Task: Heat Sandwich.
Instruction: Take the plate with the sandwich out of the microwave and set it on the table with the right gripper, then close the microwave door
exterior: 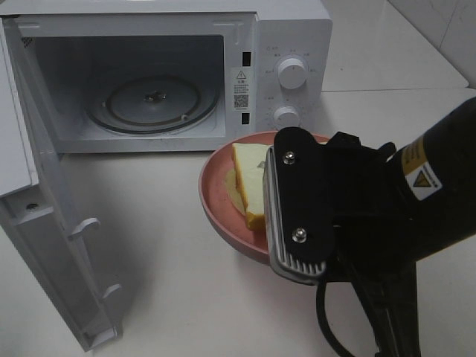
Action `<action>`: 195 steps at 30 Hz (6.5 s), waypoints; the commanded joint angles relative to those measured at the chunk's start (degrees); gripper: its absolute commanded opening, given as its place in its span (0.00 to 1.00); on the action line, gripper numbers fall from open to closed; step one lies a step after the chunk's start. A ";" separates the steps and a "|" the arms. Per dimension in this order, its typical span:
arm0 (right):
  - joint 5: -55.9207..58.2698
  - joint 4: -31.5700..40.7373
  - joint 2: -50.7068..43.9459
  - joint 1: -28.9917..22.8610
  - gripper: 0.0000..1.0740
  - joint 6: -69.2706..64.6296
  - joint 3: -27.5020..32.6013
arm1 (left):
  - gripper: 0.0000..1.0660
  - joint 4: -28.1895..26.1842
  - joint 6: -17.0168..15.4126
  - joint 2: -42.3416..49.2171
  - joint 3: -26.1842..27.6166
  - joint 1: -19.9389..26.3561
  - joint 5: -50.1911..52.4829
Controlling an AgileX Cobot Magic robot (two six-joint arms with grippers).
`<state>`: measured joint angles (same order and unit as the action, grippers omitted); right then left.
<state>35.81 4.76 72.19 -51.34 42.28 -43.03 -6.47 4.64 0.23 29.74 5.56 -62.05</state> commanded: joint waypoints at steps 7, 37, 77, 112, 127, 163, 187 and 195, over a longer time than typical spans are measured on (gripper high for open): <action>1.20 -4.76 -0.86 5.10 0.00 -7.22 0.00 | 0.73 -0.06 -0.29 0.97 -0.17 0.11 0.80; -1.32 -11.29 0.52 43.54 0.00 -31.11 0.00 | 0.73 -0.06 -0.29 0.97 -0.17 0.11 0.80; -21.43 -25.84 27.04 48.01 0.08 -61.25 0.00 | 0.73 -0.06 -0.29 0.97 -0.17 0.11 0.80; -21.31 -19.48 15.07 47.84 0.51 -55.81 -2.98 | 0.73 -0.06 -0.29 0.97 -0.17 0.11 0.80; 0.40 -16.56 10.83 47.84 0.72 -53.11 -22.06 | 0.73 -0.06 -0.29 0.97 -0.17 0.11 0.80; 27.62 -0.23 -23.89 47.90 0.71 -39.08 -7.22 | 0.73 -0.06 -0.29 0.97 -0.17 0.11 0.80; 21.37 -0.97 -59.01 47.90 0.71 -38.90 14.44 | 0.73 -0.06 -0.29 0.97 -0.17 0.11 0.80; 21.37 -0.97 -65.20 47.90 0.71 -38.90 14.44 | 0.73 -0.06 -0.29 0.97 -0.17 0.11 0.80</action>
<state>56.95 4.24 7.96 -3.44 2.75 -28.65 -6.47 4.64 0.23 29.74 5.56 -62.05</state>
